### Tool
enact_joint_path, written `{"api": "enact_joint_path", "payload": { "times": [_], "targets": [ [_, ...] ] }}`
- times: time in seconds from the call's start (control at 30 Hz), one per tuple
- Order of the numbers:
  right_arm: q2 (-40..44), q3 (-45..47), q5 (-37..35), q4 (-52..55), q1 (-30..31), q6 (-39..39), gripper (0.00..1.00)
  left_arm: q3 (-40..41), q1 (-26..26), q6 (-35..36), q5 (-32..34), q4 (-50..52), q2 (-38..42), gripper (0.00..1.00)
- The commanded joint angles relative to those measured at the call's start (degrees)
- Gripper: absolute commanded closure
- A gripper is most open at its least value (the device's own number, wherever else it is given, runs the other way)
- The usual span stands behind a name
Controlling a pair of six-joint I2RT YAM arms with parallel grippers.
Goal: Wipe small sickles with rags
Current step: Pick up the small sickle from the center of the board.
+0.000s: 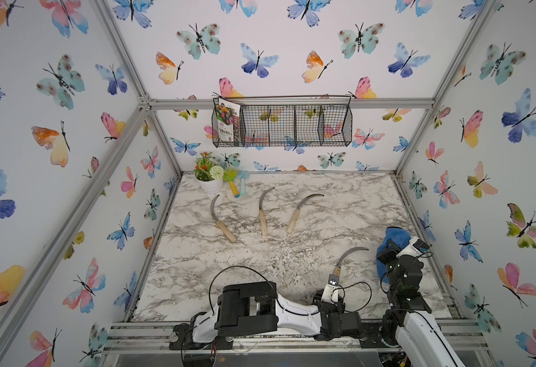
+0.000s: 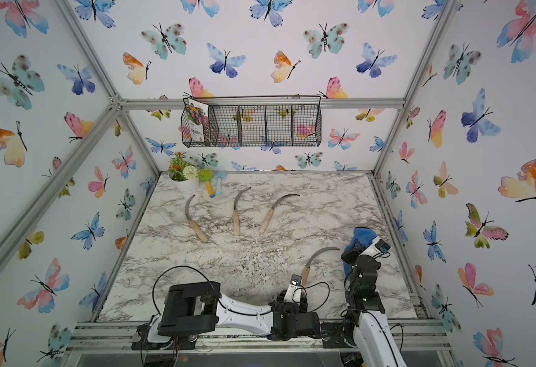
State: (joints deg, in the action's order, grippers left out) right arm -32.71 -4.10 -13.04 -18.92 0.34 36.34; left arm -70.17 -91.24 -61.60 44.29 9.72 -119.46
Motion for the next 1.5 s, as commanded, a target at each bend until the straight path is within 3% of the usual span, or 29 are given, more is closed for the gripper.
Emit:
{"api": "enact_joint_path", "payload": {
  "times": [0.0, 0.2, 0.57, 0.73, 0.87, 0.93, 1.0, 1.17, 1.27, 1.37, 1.47],
  "targets": [
    [0.54, -0.99, 0.47, -1.15, -0.05, -0.91, 0.97, 1.46, -0.3, 2.18, -5.04, -0.01, -2.8, 0.55],
    [0.72, -0.91, 0.47, -1.1, -0.07, -0.83, 0.97, 1.43, -0.32, 1.95, -5.55, 0.13, -3.14, 0.63],
    [1.11, -0.93, 0.56, -0.83, -0.07, -0.83, 0.97, 1.55, -0.44, 0.13, -5.58, 2.27, -3.2, 0.68],
    [1.42, -0.82, 0.56, -0.64, -0.05, -0.83, 0.98, 2.6, -0.67, -0.87, -5.28, 2.18, -2.5, 0.78],
    [1.29, -0.84, 0.8, -0.8, -0.06, -0.83, 0.97, 4.09, -0.52, 0.32, -4.23, 1.46, -0.18, 0.94],
    [0.85, -0.91, 1.29, -1.06, -0.07, -0.98, 0.97, 5.16, -0.18, 2.89, -3.09, 1.04, 1.9, 1.0],
    [-0.15, -1.75, 3.87, -1.43, -0.05, -1.12, 0.97, 6.4, 0.72, 5.0, -1.6, 1.91, 4.48, 1.0],
    [-7.67, -12.07, 19.46, 6.52, -0.07, -3.03, 0.97, 13.3, 6.64, 16.3, -3.32, -2.81, 14.6, 1.0],
    [-10.55, -17.39, 24.9, 11.61, 0.14, -4.47, 0.97, 18.33, 11.51, 25.85, -7.49, -8.7, 21.13, 1.0],
    [-13.53, -20.61, 28.26, 14.15, 2.36, -5.25, 0.97, 23.09, 17.39, 36.06, -17.12, -17.28, 26.55, 1.0],
    [-16.65, -24.75, 20.28, 17.7, 12.64, -6.31, 0.97, 25.26, 23.81, 42.13, -24.75, -21.02, 29.6, 1.0]
  ]
}}
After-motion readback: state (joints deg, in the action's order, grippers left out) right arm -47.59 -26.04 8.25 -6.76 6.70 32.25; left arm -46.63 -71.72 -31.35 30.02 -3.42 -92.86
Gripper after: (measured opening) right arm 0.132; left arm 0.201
